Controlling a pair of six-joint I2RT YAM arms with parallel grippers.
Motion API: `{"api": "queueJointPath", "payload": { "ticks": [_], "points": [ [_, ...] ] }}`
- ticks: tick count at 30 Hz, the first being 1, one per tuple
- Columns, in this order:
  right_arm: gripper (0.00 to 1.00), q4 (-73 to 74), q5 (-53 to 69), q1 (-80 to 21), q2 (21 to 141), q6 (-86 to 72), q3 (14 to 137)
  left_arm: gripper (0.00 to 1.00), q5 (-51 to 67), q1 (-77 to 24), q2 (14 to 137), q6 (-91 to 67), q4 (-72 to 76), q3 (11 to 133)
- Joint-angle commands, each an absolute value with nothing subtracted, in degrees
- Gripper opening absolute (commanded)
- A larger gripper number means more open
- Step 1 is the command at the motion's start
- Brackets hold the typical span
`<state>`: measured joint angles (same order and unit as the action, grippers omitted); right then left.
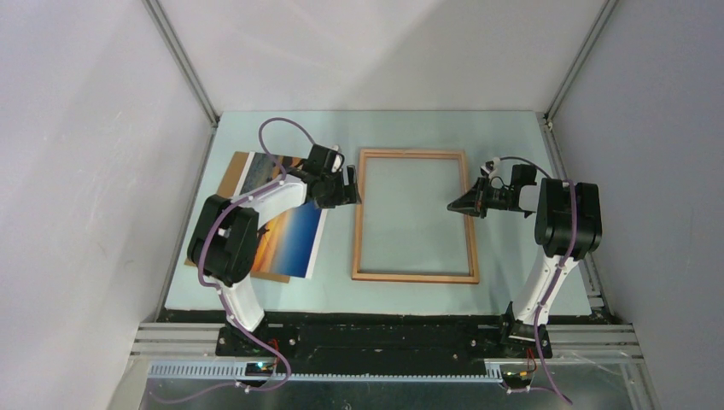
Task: Put the photo into the frame
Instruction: Place the photo frame item in the photo frame.
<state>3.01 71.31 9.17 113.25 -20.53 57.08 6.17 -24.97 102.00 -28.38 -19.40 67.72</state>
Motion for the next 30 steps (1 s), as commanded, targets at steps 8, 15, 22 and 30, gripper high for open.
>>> {"api": "queueJointPath", "payload": {
  "ticks": [8, 15, 22, 30],
  "points": [
    [0.00, 7.6, 72.9, 8.5, 115.3, -18.0, 60.1, 0.86, 5.9, -26.1, 102.1, -27.7, -17.9, 70.4],
    [0.00, 7.7, 72.9, 8.4, 115.3, -17.9, 60.3, 0.86, 5.8, -26.2, 102.1, -27.7, -17.9, 70.3],
    [0.00, 6.4, 72.7, 8.0, 114.8, -18.1, 60.2, 0.86, 5.7, -26.3, 102.4, -27.6, -17.8, 70.4],
    [0.00, 5.6, 71.7, 8.0, 114.5, -17.9, 60.2, 0.86, 6.0, -26.7, 102.6, -27.5, -17.9, 70.7]
  ]
}}
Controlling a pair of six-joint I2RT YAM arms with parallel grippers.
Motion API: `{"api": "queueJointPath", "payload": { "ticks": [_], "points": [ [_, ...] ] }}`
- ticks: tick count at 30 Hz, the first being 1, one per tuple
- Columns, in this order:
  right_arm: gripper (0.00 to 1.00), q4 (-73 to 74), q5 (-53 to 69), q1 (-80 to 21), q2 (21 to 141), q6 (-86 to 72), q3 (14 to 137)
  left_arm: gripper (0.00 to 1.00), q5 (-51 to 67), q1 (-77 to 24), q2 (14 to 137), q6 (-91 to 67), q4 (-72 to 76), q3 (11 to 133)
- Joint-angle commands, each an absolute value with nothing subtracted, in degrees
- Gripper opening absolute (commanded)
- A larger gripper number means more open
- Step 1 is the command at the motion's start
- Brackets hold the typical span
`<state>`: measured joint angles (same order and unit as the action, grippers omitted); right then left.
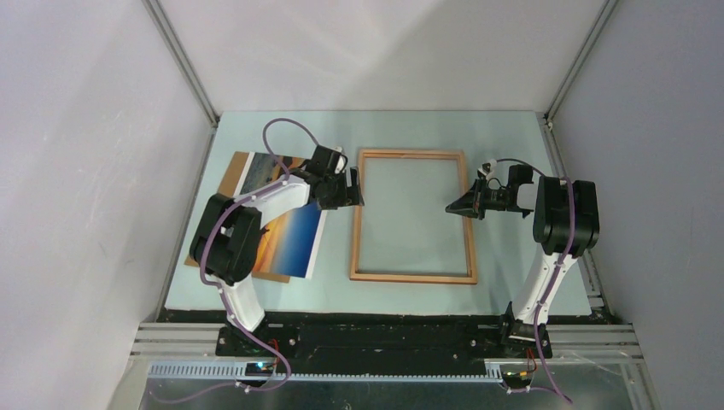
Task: Put the photo into the frame
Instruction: Place the photo frame item in the photo frame.
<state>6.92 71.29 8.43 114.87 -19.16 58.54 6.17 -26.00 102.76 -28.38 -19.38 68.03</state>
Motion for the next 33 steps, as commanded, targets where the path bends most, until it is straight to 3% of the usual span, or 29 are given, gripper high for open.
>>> {"api": "queueJointPath", "payload": {
  "ticks": [1, 16, 21, 33],
  "points": [
    [0.00, 5.7, 71.4, 8.1, 114.5, -17.8, 60.2, 0.87, 6.0, -26.8, 102.7, -27.4, -17.9, 70.8],
    [0.10, 11.0, 65.4, 8.0, 113.2, -14.0, 62.0, 0.99, 5.4, -28.4, 105.2, -26.6, -18.0, 73.7],
    [0.17, 12.7, 63.2, 7.8, 112.9, -13.1, 62.7, 1.00, 6.2, -29.1, 105.1, -25.1, -18.7, 75.0],
    [0.21, 12.6, 60.4, 5.7, 112.6, -13.3, 62.7, 1.00, 7.0, -30.0, 105.7, -24.1, -20.5, 77.7]
  ]
}}
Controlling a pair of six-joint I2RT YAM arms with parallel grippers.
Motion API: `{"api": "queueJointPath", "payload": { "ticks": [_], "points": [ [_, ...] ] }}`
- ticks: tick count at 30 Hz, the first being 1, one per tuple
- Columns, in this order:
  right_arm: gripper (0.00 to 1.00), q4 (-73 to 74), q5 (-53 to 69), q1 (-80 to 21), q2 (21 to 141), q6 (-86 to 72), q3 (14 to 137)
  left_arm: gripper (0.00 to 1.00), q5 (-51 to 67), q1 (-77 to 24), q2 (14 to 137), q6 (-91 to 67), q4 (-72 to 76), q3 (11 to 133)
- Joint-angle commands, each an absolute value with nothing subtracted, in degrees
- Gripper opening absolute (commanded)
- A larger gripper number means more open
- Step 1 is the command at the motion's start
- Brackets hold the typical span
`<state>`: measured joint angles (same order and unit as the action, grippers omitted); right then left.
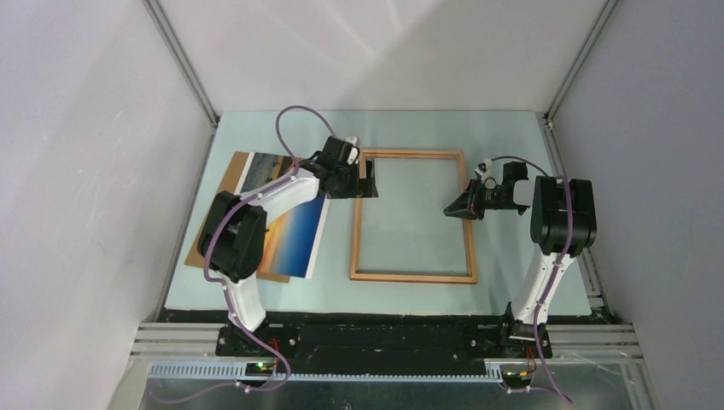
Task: Put the photo into the frame
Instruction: Place the photo frame item in the photo frame.
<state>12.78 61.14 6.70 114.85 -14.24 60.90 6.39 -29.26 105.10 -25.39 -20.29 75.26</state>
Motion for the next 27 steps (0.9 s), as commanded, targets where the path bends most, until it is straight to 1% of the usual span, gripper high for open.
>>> {"api": "queueJointPath", "payload": {
  "ticks": [1, 5, 11, 16, 20, 27],
  "points": [
    [0.22, 12.5, 60.3, 5.6, 112.6, -13.2, 62.7, 1.00, 7.0, -30.1, 105.8, -24.1, -20.5, 77.8],
    [0.25, 12.7, 59.8, 5.3, 112.5, -13.1, 62.7, 1.00, 7.0, -30.8, 106.2, -24.1, -20.7, 78.8],
    [0.35, 12.9, 58.9, 5.1, 112.2, -12.9, 62.7, 1.00, 7.2, -32.8, 107.1, -24.1, -20.7, 81.1],
    [0.39, 13.2, 58.3, 4.9, 112.2, -12.7, 62.7, 1.00, 7.9, -34.8, 108.4, -23.9, -20.7, 83.2],
    [0.42, 13.5, 57.8, 4.8, 111.9, -12.5, 62.7, 1.00, 9.3, -36.8, 110.2, -23.7, -20.7, 85.5],
    [0.51, 13.6, 57.3, 4.7, 112.0, -12.3, 62.7, 1.00, 12.2, -40.7, 114.9, -24.2, -20.7, 90.0]
  ]
}}
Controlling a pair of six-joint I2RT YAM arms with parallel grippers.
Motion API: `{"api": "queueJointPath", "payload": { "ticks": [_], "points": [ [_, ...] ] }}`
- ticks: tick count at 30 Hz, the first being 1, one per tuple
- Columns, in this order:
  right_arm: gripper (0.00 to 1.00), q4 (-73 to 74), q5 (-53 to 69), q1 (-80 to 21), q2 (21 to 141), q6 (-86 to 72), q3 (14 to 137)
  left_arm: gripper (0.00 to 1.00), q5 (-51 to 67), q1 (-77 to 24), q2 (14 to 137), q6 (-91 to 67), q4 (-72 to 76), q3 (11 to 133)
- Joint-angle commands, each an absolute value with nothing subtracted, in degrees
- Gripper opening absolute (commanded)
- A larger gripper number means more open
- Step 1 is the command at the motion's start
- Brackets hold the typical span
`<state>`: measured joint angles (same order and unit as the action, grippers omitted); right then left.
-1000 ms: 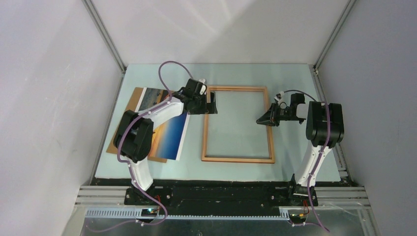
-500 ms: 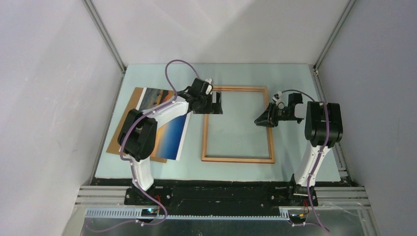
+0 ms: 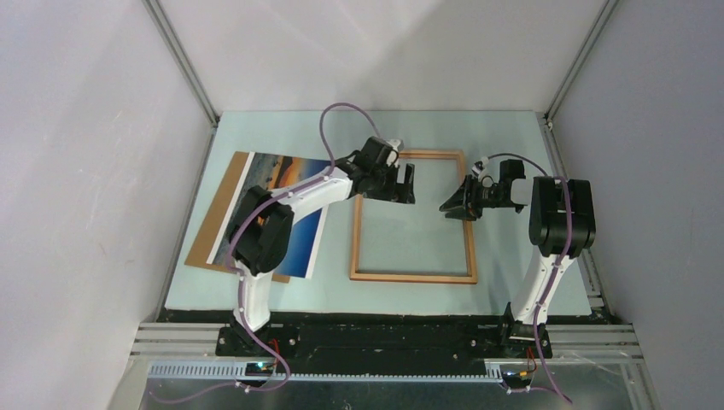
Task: Put the photo into the frame
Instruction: Place the photo frame item in the photo frame.
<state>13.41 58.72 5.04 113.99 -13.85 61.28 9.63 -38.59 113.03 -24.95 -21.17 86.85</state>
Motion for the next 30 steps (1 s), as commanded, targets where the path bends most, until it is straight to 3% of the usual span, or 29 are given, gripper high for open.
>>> {"api": "queueJointPath", "payload": {
  "ticks": [1, 30],
  "points": [
    [0.52, 13.6, 57.3, 4.7, 112.0, -12.2, 62.7, 1.00, 12.8, -41.3, 115.8, -24.4, -20.7, 90.6],
    [0.57, 14.6, 56.7, 4.4, 110.6, -11.2, 62.7, 1.00, 19.2, -45.6, 124.0, -29.2, -20.6, 95.6]
  ]
}}
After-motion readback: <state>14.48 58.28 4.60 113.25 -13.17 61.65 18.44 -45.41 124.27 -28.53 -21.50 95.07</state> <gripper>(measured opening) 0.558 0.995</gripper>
